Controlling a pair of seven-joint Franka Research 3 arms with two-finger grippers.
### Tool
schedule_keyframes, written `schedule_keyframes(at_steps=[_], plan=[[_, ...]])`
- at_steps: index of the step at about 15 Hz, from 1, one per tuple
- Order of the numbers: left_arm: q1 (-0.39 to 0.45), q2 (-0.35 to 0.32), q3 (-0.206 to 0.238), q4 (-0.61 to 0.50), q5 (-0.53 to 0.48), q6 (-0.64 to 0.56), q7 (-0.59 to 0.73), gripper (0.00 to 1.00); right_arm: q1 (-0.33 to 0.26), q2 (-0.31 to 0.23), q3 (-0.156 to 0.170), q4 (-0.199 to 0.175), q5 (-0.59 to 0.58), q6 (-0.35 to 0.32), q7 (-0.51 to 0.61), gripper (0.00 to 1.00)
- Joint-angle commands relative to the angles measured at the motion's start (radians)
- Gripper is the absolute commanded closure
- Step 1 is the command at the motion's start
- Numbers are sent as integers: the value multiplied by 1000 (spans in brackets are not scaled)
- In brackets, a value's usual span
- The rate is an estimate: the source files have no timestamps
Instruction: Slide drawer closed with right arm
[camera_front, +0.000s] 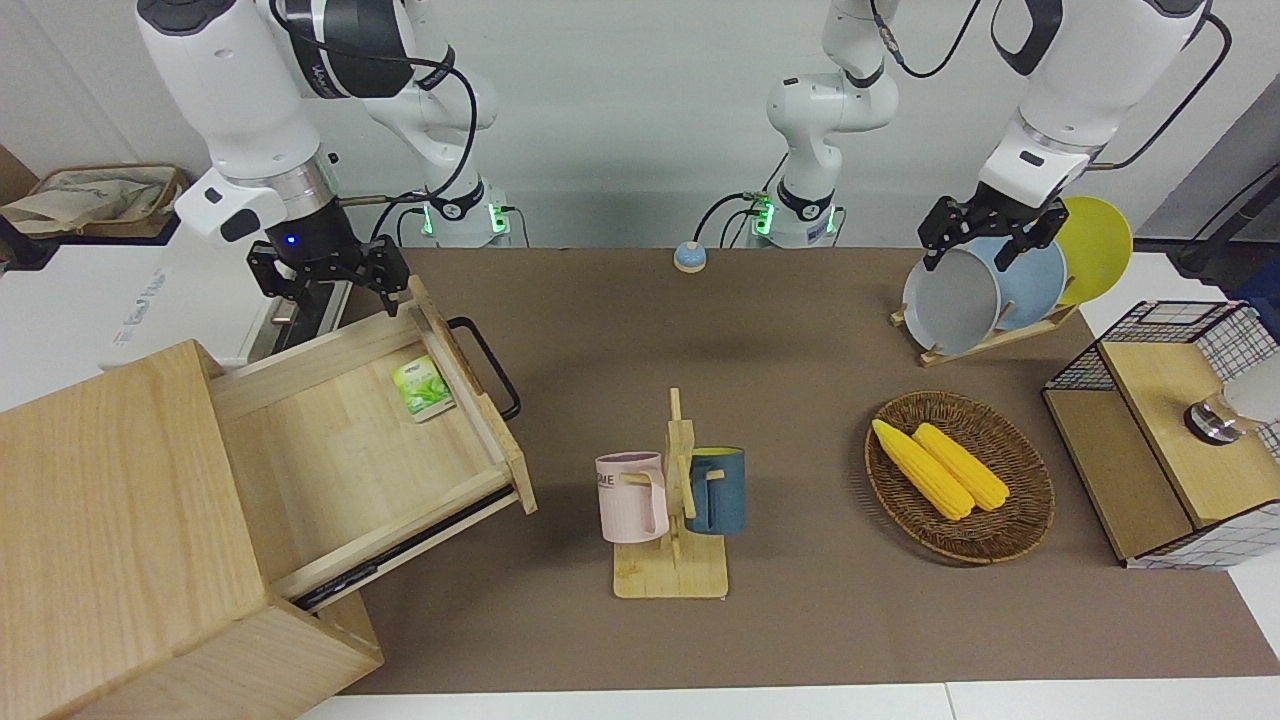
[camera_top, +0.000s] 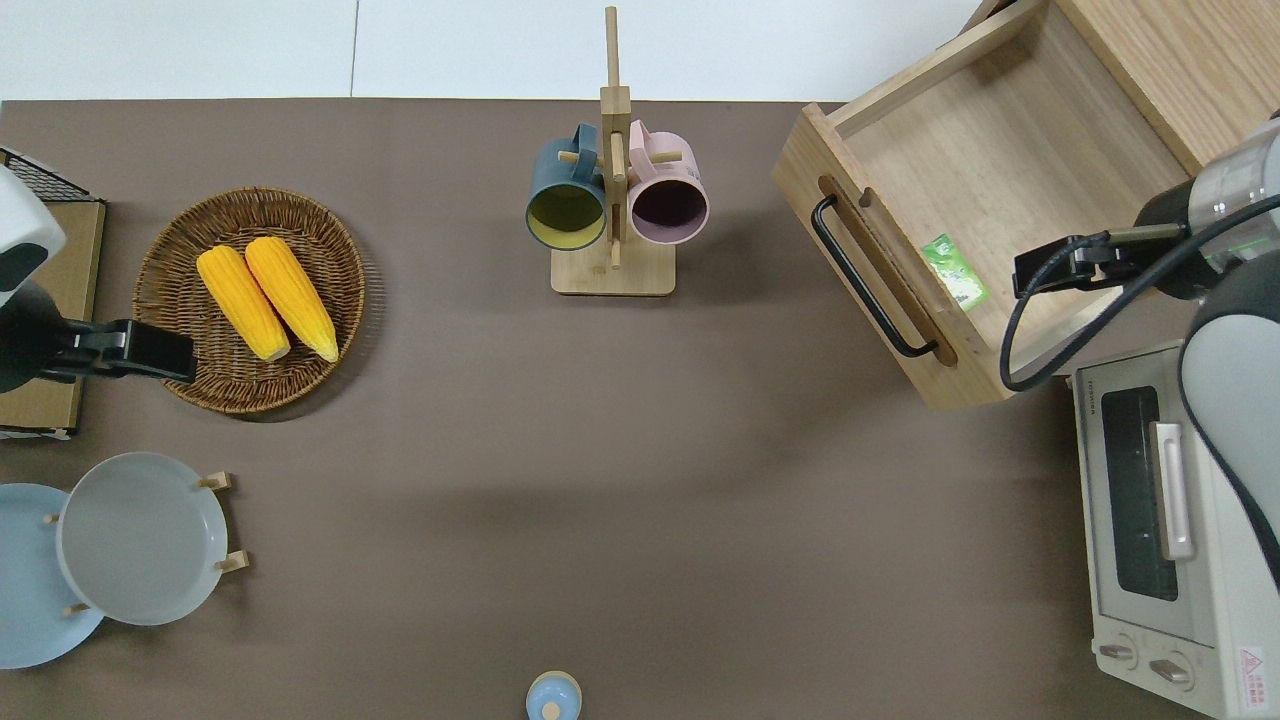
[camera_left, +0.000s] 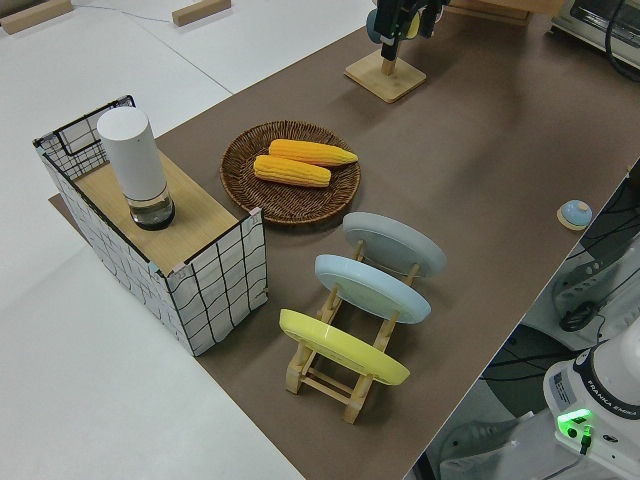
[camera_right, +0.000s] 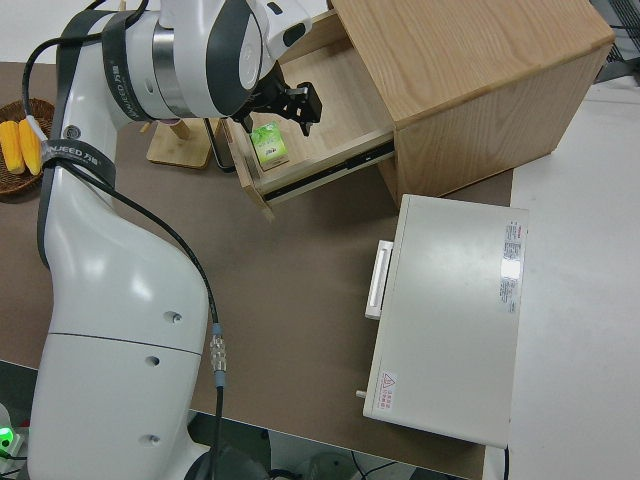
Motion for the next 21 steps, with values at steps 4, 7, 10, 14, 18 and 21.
schedule_keyframes(at_steps=[4,7,10,14,18,21], plan=[[4,11,-6,24,17,-20,10,7,-12,-7,6,-10,-20,-6,-31,13],[4,11,-6,24,17,-20,10,7,-12,-7,6,-8,-20,-6,-34,15],[4,11,-6,26,17,-20,10,7,-12,-7,6,-8,-20,-6,-33,27],[4,11,-6,26,17,-20,10,7,-16,-7,6,-8,-18,-6,-36,382],[4,11,-6,24,17,-20,10,7,-10,-7,7,-6,-15,-6,-33,1000],[4,11,-6,24,17,-20,10,7,-15,-7,7,-6,-8,-6,-36,1000]])
